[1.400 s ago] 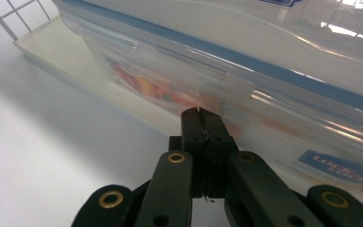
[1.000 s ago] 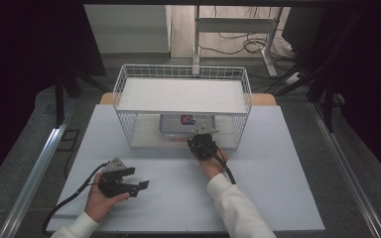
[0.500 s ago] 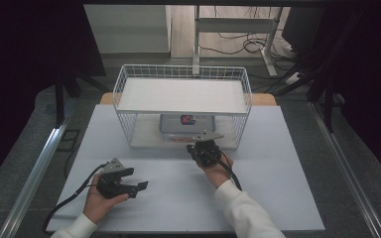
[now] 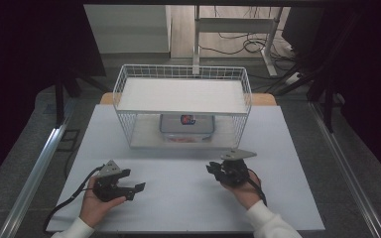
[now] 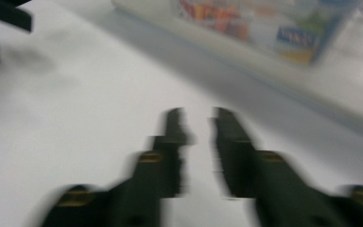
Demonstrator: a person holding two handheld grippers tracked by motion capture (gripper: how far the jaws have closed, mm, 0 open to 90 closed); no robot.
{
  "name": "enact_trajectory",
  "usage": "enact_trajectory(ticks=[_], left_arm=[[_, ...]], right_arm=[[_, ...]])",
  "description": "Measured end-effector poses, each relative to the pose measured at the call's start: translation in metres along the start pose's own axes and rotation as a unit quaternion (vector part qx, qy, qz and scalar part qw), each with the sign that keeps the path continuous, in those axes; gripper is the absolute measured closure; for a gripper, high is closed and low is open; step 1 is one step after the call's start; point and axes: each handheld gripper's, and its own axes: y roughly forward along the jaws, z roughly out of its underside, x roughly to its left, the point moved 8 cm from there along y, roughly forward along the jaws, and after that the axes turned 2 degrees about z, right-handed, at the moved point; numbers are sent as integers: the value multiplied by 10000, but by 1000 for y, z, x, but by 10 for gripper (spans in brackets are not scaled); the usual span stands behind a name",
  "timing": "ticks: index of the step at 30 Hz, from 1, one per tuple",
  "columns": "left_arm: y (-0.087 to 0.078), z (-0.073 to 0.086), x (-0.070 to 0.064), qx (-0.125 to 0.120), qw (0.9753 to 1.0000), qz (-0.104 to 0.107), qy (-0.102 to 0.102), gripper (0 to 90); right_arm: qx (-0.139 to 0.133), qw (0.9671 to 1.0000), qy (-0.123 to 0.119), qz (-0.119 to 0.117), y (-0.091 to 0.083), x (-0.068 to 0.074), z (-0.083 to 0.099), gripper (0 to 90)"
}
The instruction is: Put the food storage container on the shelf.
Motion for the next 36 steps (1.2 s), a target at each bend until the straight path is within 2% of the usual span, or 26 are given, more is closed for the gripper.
enact_trajectory(ticks=[1,2,3,5,6,8,9,11,12,13,14,17,20,29,36], left_arm=[[-1,0,1,-17,10000,-18,-33,195],[-2,0,1,-31,10000,-20,-37,196],[-3,0,1,-51,10000,-19,-57,196],[-5,2,1,-52,10000,-35,-58,196],[-5,3,1,-51,10000,-49,-57,196],[-6,4,1,-50,9999,-70,-69,195],[-8,5,2,-64,9999,-81,-78,196],[-8,5,3,-54,9999,-106,-81,196],[-9,6,3,-51,9999,-130,-64,196],[-9,6,3,-47,9999,-133,-48,196],[-9,7,1,-62,9999,-119,-36,195],[-9,7,1,-57,9999,-121,-40,195],[-9,7,2,-53,9999,-148,-30,195],[-7,7,2,-53,9999,-138,-21,196],[-7,8,3,-27,9998,-175,20,196]], right_arm=[[-26,10000,-6,5,-6,-1,6,499],[-81,9999,11,100,-20,-5,17,421],[-81,9999,11,100,-20,-5,17,421],[-61,9998,183,83,-34,-10,27,375],[-73,9994,317,72,-46,-14,38,358],[-83,9994,341,76,-51,-15,42,350],[-52,9992,368,162,-62,-21,55,325],[-35,9990,377,227,-65,-23,60,316],[14,9981,477,381,-71,-31,72,306],[14,9981,477,381,-71,-31,72,306],[32,9971,578,485,-75,-37,80,303],[27,9965,618,557,-78,-43,85,301],[-35,9963,623,585,-78,-45,81,300],[-44,9962,583,652,-76,-46,79,293],[-53,9965,586,586,-74,-41,78,286]])
